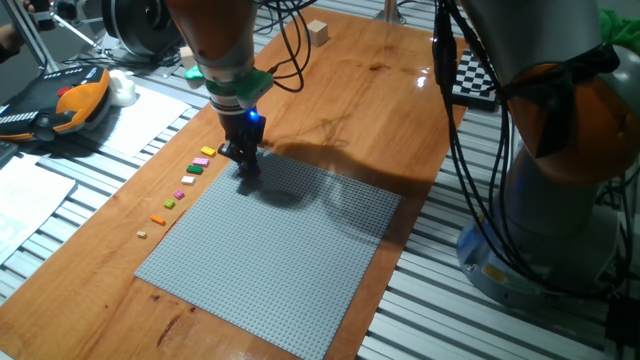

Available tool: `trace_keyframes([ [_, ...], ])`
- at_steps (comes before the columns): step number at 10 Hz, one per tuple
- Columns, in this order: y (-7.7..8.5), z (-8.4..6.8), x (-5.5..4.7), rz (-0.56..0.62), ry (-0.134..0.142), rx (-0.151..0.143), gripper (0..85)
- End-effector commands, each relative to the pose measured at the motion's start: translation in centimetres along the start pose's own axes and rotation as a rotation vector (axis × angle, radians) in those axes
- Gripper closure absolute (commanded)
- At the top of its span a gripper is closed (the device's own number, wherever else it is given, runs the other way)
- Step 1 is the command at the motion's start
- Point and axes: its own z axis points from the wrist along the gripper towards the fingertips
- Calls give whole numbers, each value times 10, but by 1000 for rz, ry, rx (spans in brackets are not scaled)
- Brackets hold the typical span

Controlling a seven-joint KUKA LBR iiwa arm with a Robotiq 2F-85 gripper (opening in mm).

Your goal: Stack small Lego blocks randomly, one at a time

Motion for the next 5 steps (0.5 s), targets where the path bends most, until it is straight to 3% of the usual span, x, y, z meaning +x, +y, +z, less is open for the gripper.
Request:
trace_keyframes([
  [1,0,0,0,0,0,1,850],
  [5,0,3,1,1,1,3,850],
])
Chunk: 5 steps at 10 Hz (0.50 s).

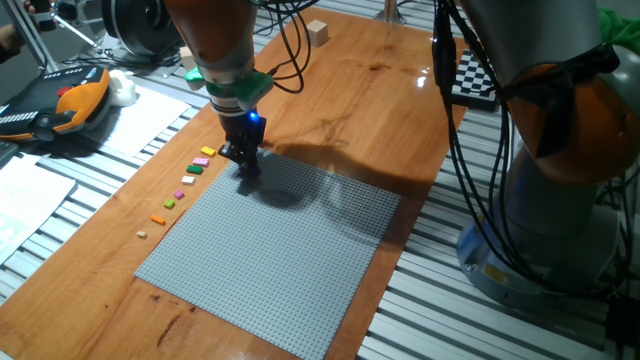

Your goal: Stack small Lego blocks randomly, one at a time

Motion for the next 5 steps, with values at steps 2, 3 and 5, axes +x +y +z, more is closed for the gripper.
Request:
trace_keyframes([
  [2,0,2,-1,-2,-1,2,850],
  [3,0,2,-1,0,-1,-2,850],
  [5,-1,3,-1,0,-2,0,850],
])
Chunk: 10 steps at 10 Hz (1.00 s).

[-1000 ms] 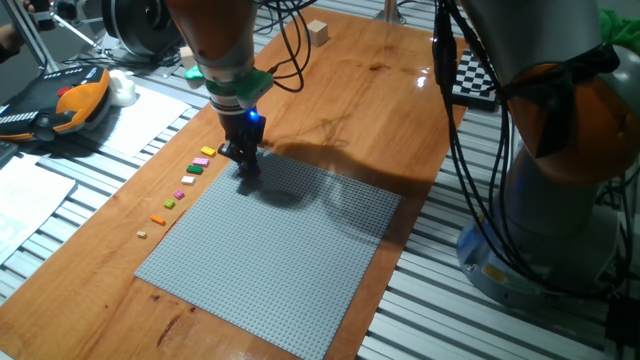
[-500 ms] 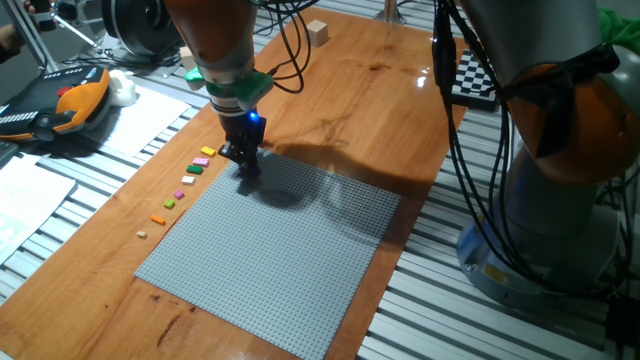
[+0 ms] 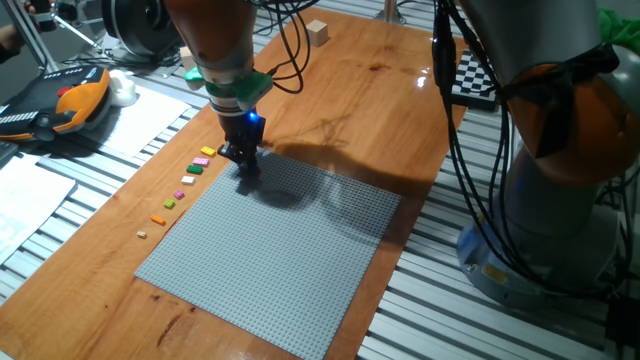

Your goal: Stack small Lego blocks randomly, one at a time

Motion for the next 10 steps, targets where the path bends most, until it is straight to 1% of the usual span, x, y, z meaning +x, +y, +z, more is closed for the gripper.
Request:
trace_keyframes([
  [1,-1,1,1,0,2,-1,850],
  [6,1,0,3,2,3,-1,850],
  [10,1,1,2,-1,3,1,850],
])
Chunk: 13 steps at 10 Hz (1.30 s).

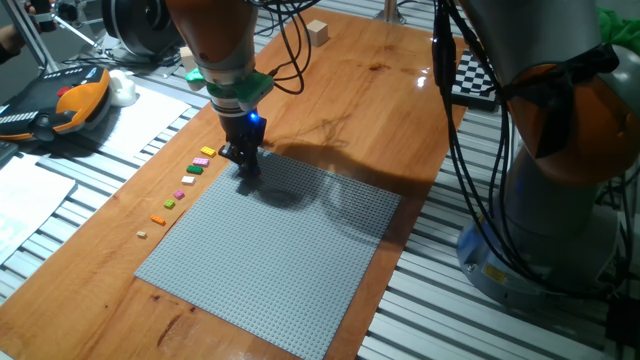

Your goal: Stack small Lego blocks randomly, one at a time

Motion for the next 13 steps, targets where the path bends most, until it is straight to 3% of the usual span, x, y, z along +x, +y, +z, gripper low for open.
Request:
trace_keyframes([
  [1,1,0,0,-3,0,0,850],
  [4,1,-1,0,-6,-2,18,850],
  [11,1,-2,1,-1,35,18,850],
  [13,1,-2,1,-16,46,34,850],
])
